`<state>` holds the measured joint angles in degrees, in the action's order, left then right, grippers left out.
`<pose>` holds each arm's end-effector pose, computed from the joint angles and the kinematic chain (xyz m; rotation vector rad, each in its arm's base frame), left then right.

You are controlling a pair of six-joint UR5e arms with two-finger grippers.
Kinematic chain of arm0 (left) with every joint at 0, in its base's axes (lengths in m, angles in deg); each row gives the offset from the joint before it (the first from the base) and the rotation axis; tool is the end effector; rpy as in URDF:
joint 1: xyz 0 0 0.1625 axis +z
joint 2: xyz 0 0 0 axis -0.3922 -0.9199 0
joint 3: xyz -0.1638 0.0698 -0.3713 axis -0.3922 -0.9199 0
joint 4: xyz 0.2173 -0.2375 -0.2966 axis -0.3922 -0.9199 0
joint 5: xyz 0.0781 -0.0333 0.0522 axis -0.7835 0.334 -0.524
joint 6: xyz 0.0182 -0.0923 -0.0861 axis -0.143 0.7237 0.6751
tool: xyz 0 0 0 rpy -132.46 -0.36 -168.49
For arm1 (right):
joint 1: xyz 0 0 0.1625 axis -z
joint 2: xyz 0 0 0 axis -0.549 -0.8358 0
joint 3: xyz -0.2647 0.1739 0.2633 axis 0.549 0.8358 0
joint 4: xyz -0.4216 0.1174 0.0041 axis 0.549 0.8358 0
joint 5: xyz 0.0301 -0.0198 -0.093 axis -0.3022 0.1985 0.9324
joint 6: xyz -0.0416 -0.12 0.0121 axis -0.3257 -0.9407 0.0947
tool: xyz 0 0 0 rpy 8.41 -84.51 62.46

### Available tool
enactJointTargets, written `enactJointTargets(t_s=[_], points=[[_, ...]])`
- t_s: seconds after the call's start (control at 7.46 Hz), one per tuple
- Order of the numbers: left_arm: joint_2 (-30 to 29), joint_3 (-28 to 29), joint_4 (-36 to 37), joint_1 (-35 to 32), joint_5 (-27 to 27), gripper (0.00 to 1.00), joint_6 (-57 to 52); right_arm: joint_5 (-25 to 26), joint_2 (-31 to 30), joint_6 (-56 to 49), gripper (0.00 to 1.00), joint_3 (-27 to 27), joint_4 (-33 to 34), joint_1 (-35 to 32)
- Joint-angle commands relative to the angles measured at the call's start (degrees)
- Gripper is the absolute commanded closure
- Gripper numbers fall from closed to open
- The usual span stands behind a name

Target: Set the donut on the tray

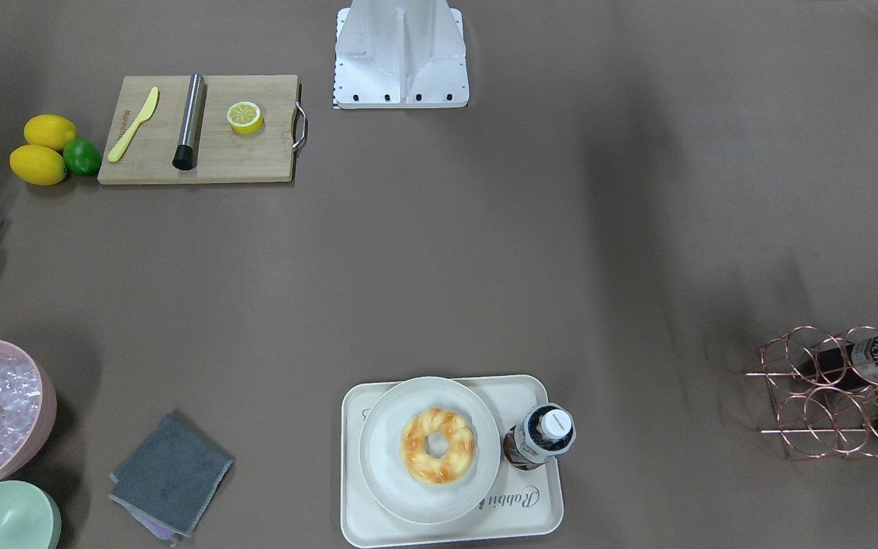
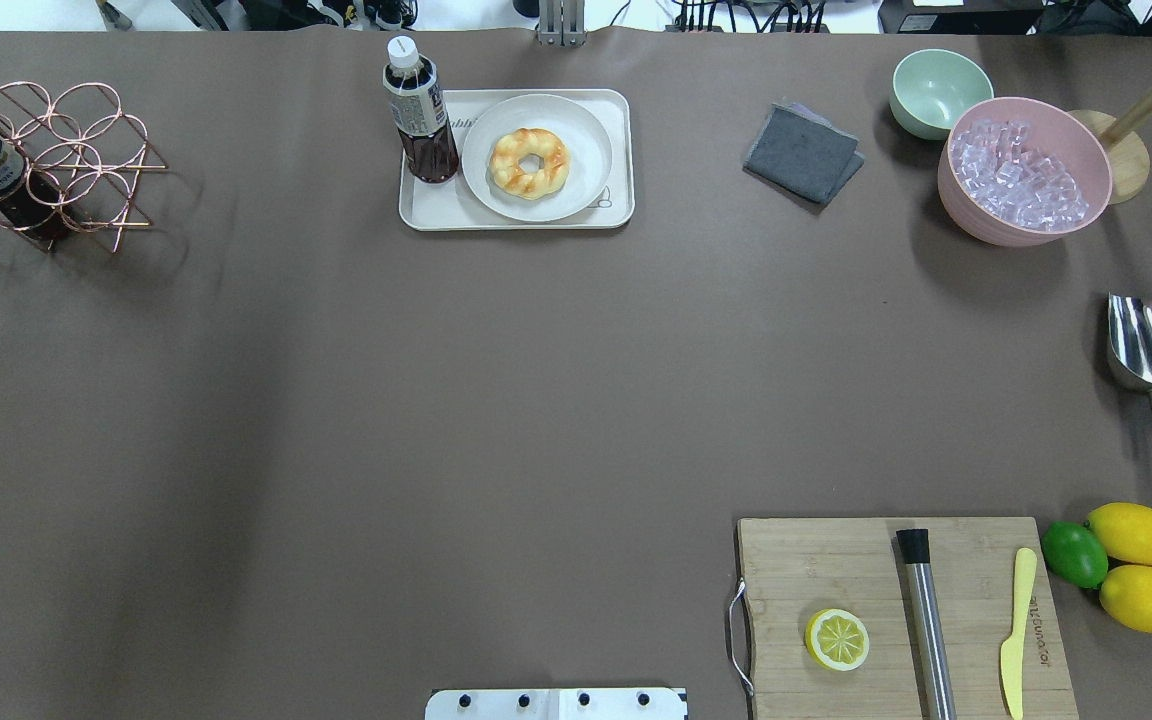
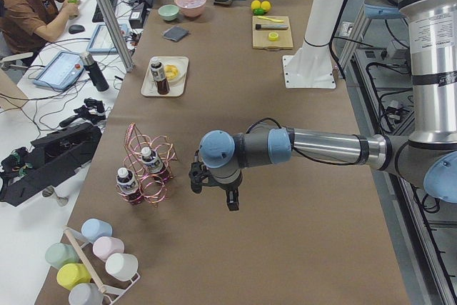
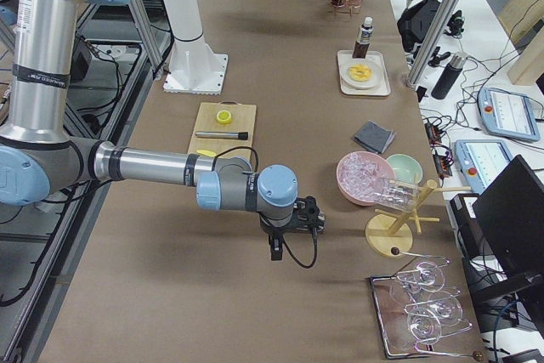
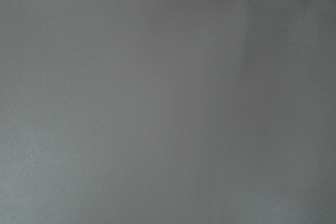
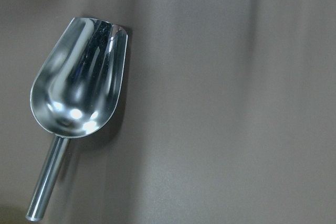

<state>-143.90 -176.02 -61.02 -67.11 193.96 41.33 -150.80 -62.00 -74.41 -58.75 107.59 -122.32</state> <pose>-0.0349 -0.4234 0.6255 -0.1488 0.9007 -0.0395 0.0347 -0.4330 0.6821 0.0390 -0.7957 -0.1133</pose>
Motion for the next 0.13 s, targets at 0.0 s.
enactJointTargets(t_s=[0.0], points=[[-0.37,0.45,-0.02,-0.06,-0.11,0.02,0.01,0.09,0.4,0.01,0.0,0.01,0.04,-0.02]])
